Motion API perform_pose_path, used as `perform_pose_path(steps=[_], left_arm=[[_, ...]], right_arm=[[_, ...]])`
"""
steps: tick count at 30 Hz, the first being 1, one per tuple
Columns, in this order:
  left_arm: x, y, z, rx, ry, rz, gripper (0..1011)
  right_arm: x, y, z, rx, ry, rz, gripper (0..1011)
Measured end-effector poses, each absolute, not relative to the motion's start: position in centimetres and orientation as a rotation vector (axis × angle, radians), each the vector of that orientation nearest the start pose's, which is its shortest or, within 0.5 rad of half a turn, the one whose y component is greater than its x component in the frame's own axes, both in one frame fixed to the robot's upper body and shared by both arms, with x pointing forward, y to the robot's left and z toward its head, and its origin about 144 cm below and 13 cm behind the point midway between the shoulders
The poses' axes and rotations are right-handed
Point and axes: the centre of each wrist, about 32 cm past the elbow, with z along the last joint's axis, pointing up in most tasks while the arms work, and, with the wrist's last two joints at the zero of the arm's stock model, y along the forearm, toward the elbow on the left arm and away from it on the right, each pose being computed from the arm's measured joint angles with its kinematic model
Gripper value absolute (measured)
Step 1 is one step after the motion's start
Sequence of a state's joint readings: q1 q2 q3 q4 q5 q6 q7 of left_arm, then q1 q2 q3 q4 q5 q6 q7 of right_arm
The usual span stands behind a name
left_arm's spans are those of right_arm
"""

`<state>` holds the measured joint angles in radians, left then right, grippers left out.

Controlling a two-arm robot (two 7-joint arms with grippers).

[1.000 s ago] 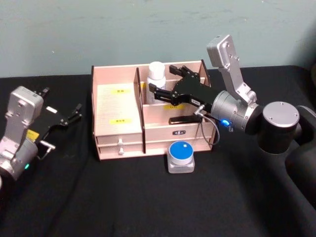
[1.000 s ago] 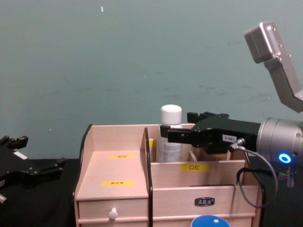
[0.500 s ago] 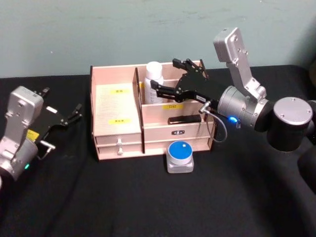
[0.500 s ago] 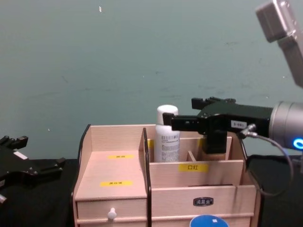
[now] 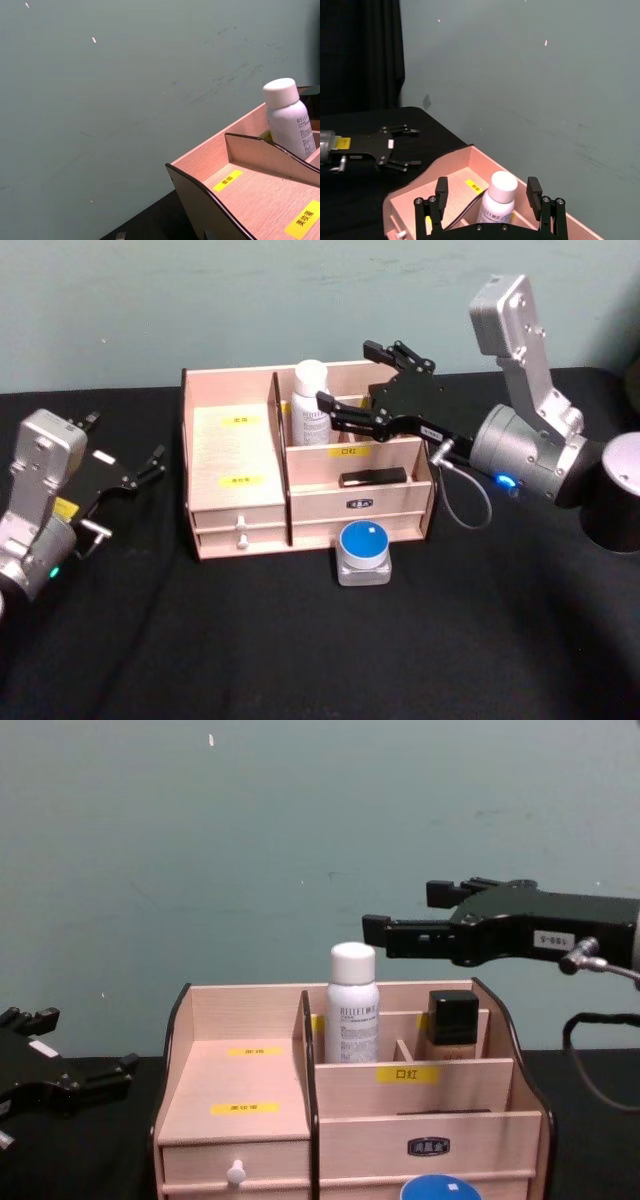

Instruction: Pick up the facial cleanser and watermelon frost from the table and place them into the tiered storage box.

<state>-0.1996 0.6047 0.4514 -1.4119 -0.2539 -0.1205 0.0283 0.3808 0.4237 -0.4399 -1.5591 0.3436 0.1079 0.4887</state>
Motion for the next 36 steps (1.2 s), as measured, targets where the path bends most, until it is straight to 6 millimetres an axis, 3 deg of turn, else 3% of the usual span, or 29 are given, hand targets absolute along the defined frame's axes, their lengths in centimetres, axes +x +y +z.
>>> perform_pose_path(steps=[18,36], left_arm=[[48.9,31.0,114.0,0.304,-0.285,1.248,1010],[48.9,31.0,114.0,0.304,-0.285,1.248,1010]], right_arm=[[48.1,-23.5,124.8,-0.147,-0.157,-0.691,1002],[44.4,-23.7,122.9,-0.239,-0.056,-0.703,1002]])
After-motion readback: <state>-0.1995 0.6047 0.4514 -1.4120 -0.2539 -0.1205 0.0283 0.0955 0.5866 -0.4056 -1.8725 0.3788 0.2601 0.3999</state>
